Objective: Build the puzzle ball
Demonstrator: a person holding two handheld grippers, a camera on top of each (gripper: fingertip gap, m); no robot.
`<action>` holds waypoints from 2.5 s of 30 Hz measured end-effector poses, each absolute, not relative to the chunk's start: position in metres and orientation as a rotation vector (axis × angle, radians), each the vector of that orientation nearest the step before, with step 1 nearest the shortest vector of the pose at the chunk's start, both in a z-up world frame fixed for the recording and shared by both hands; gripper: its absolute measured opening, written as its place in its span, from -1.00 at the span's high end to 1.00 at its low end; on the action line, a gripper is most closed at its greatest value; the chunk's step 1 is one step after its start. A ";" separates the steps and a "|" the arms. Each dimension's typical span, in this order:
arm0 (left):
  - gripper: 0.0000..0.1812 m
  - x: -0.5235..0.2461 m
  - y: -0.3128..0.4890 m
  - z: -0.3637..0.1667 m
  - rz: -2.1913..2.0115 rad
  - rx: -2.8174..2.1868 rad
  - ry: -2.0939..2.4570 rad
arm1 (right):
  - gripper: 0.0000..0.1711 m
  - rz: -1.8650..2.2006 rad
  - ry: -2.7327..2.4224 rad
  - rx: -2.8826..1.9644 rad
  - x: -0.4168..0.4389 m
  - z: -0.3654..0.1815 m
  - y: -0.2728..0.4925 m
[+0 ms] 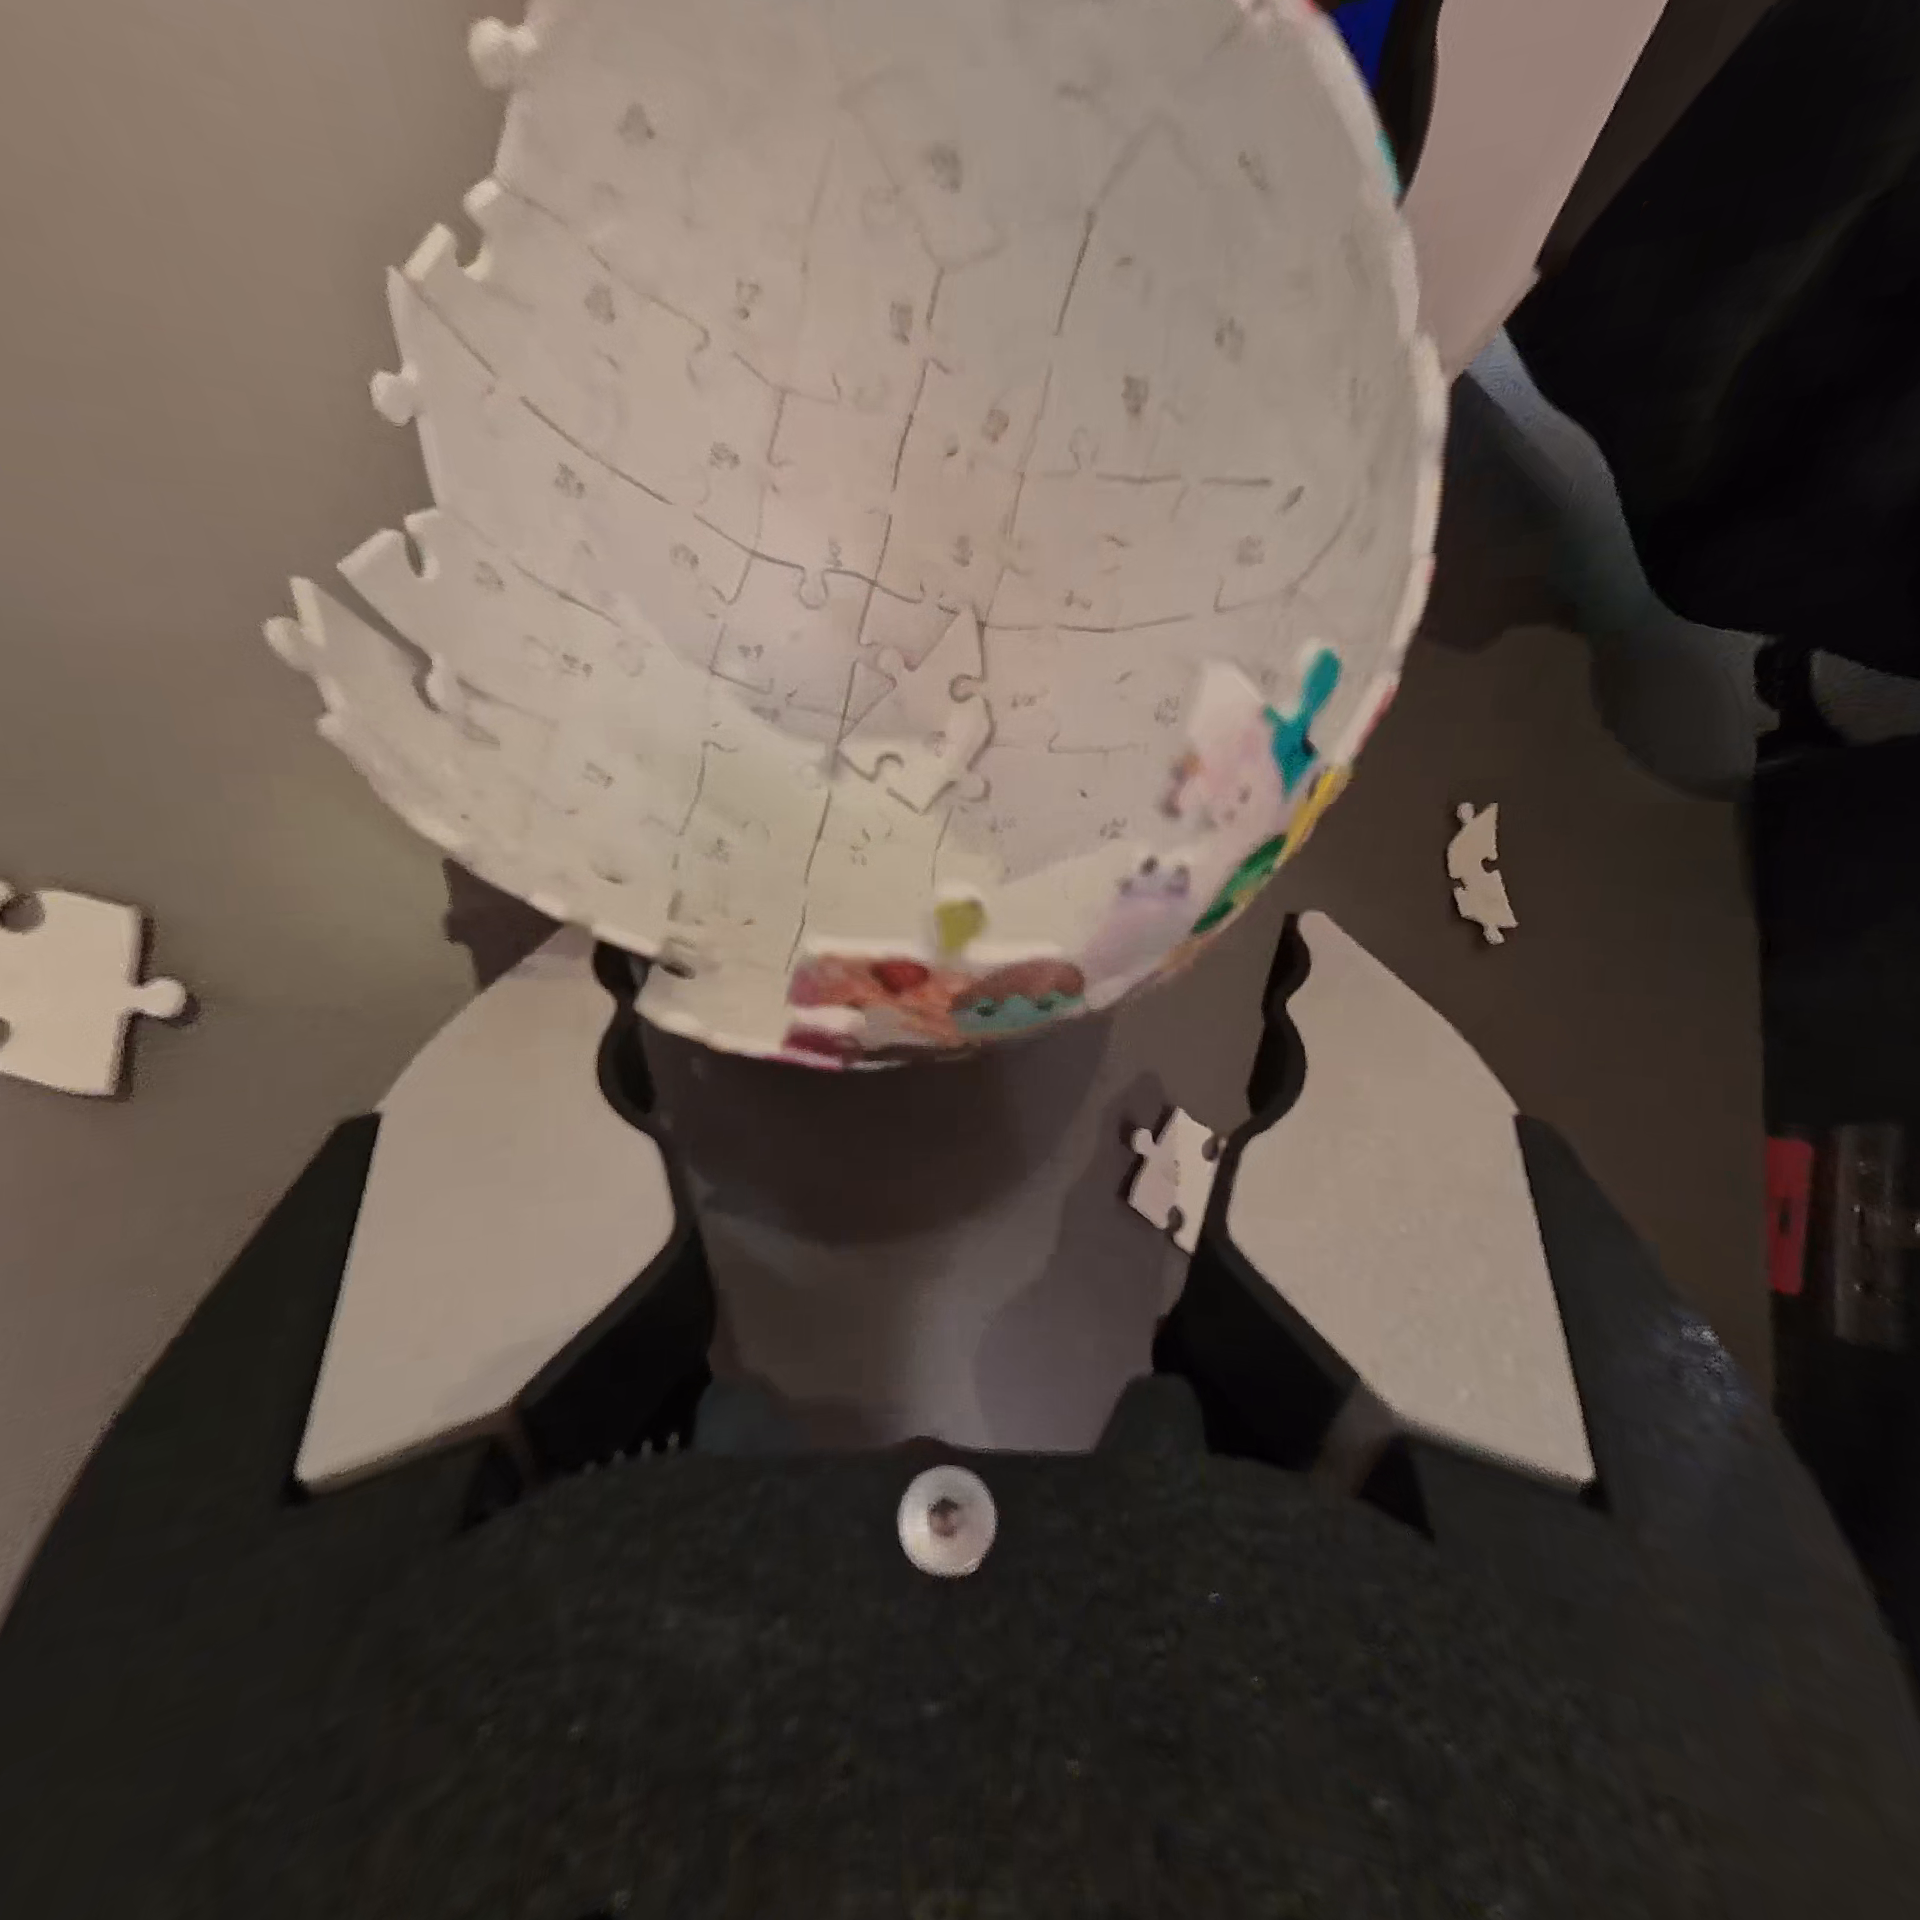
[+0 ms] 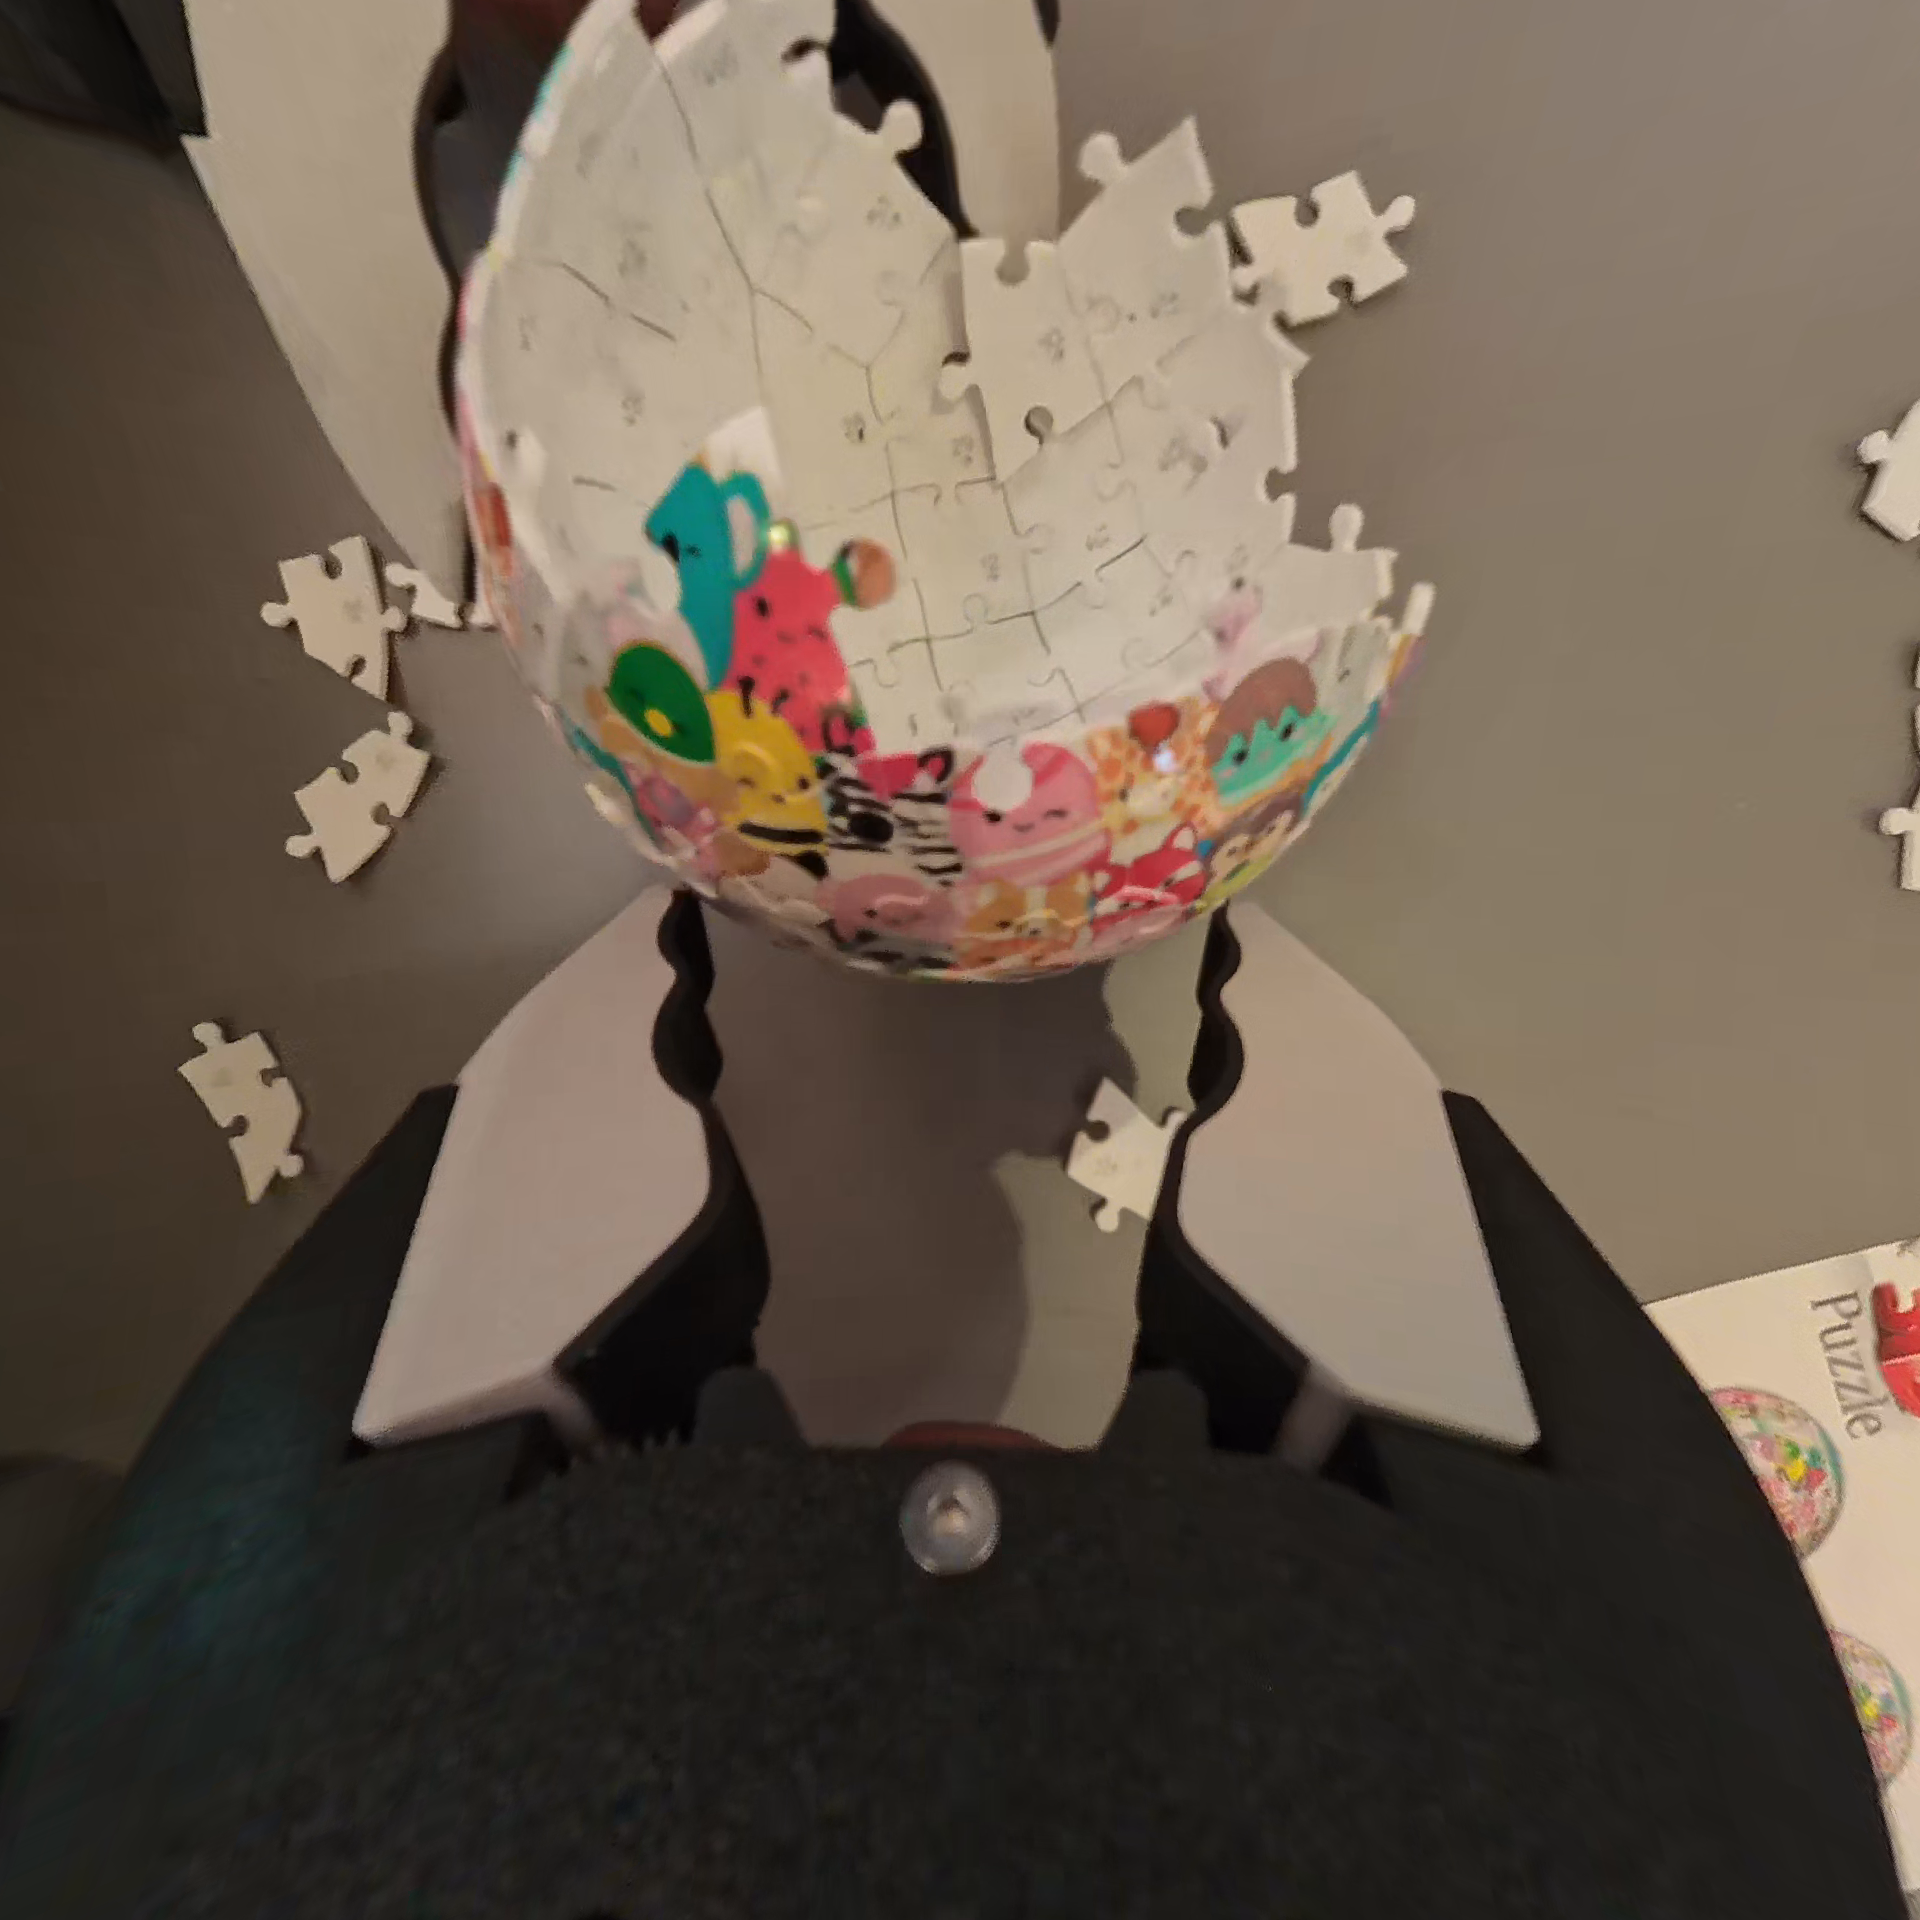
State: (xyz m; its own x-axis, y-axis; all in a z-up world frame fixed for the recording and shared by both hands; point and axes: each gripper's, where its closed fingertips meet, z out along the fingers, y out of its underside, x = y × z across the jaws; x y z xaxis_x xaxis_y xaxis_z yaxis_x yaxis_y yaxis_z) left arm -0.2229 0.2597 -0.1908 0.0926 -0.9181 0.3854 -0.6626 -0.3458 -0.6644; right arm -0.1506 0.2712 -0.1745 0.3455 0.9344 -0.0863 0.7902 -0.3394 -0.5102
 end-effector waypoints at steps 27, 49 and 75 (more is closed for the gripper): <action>-0.07 -0.207 0.202 -0.187 -1.335 -2.017 1.504 | -0.08 0.350 -1.226 -2.274 -0.141 -0.193 0.275; 0.30 -0.230 0.391 -0.186 -0.868 -2.020 2.274 | 0.00 0.664 -0.359 -2.374 -0.182 -0.187 0.231; 0.51 -0.199 0.383 -0.208 -0.416 -1.295 2.786 | -0.03 0.620 -0.485 -2.368 -0.159 -0.177 0.276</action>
